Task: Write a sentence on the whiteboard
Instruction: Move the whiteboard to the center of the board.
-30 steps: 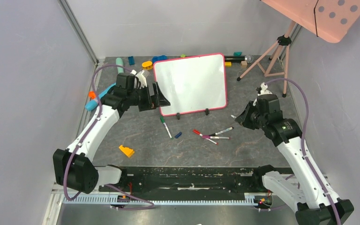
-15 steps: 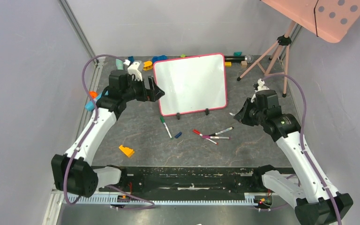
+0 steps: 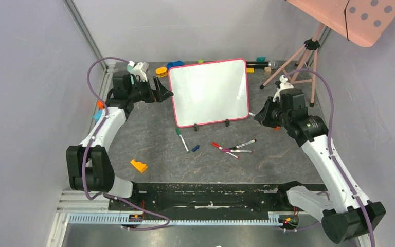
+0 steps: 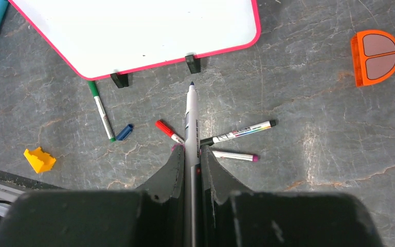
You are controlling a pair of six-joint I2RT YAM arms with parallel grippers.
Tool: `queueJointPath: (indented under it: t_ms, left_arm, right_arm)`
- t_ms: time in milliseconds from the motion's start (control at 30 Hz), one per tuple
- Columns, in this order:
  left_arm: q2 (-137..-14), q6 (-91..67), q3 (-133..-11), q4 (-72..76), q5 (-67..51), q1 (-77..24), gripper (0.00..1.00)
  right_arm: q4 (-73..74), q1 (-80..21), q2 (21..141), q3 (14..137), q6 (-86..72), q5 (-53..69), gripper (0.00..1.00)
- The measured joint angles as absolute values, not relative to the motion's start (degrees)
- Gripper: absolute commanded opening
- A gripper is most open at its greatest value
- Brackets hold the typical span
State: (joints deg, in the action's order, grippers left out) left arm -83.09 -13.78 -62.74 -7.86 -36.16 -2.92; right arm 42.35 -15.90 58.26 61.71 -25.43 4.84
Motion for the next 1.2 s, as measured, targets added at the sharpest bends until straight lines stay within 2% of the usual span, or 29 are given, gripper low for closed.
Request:
queueJointPath:
  t_ms: [200,367,833,1067,1200]
  left_arm:
    - [-85.5,-11.7,-62.8,-4.5,-39.9,-2.0,1.0]
    - [-93.6,-11.9,-65.7,-3.2,-45.7,-1.8,1.0]
    - [-103.3,-19.4,-69.9,2.3,-53.4,2.8,1.0]
    - [-108.6,-26.7,-68.0,9.3,-58.0,2.9,1.0]
    - [-109.0,-33.9,-64.0,22.9,-60.2,2.9,0.98]
  right_arm:
    - [41.2,-15.9,60.8,63.0,-24.8,5.3,0.0]
    - [41.0,-15.9,62.4,65.6,-24.1,5.6,0.0]
    - [38.5,-15.9,67.8,70.6,-22.5,8.2,0.0]
    - [36.1,-15.9,68.1,70.5,-24.6,7.9,0.0]
    - [35.7,-15.9,70.6,71.9,-25.7,7.7,0.0]
